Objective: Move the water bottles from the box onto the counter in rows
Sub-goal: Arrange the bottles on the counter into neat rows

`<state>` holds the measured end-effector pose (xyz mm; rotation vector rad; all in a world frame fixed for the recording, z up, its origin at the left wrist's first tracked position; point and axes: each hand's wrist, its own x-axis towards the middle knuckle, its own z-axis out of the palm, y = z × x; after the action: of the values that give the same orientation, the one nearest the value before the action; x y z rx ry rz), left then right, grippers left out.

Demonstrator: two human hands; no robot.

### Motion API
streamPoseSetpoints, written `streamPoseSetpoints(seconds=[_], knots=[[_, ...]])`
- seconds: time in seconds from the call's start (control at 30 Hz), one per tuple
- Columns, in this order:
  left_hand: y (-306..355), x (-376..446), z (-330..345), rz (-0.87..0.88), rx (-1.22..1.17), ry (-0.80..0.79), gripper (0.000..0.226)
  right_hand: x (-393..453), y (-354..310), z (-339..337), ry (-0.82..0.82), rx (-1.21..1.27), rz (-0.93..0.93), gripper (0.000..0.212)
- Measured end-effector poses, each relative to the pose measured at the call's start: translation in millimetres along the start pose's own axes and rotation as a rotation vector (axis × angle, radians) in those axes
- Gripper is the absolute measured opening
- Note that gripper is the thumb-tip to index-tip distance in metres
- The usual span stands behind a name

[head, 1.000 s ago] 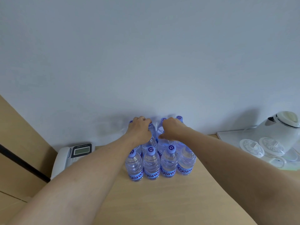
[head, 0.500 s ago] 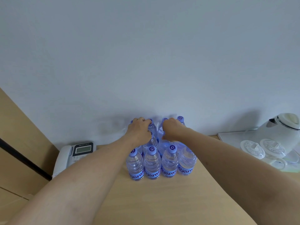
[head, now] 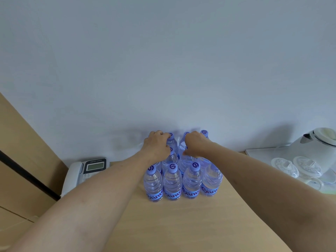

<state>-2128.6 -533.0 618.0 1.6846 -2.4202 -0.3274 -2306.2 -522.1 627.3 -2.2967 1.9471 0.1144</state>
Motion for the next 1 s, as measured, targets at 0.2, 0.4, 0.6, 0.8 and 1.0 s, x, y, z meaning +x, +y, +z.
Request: streamPoseSetpoints(seconds=[0.2, 0.4, 0.6, 0.8, 1.0], knots=[[-2.1, 0.2, -0.2, 0.006, -0.001, 0.009, 0.049, 0.9, 0.6, 1.4, 0.037, 0.049, 0.058, 0.044], [-1.7, 2.2, -1.7, 0.025, -0.014, 0.022, 0.048, 1.7, 2.0, 4.5, 0.063, 0.086, 0.086, 0.05], [-1.5, 4.0, -1.4, 0.035, -0.015, 0.019, 0.047, 4.4, 1.5, 10.1, 0.107, 0.13, 0.124, 0.05], [-3.2, 4.9, -1.5, 0.041, -0.024, 0.023, 0.047, 6.8, 1.2, 13.2, 0.118, 0.146, 0.157, 0.049], [-1.1, 6.9, 0.1, 0.062, -0.029, 0.005, 0.044, 3.0, -0.2, 11.6, 0.09, 0.164, 0.171, 0.046]])
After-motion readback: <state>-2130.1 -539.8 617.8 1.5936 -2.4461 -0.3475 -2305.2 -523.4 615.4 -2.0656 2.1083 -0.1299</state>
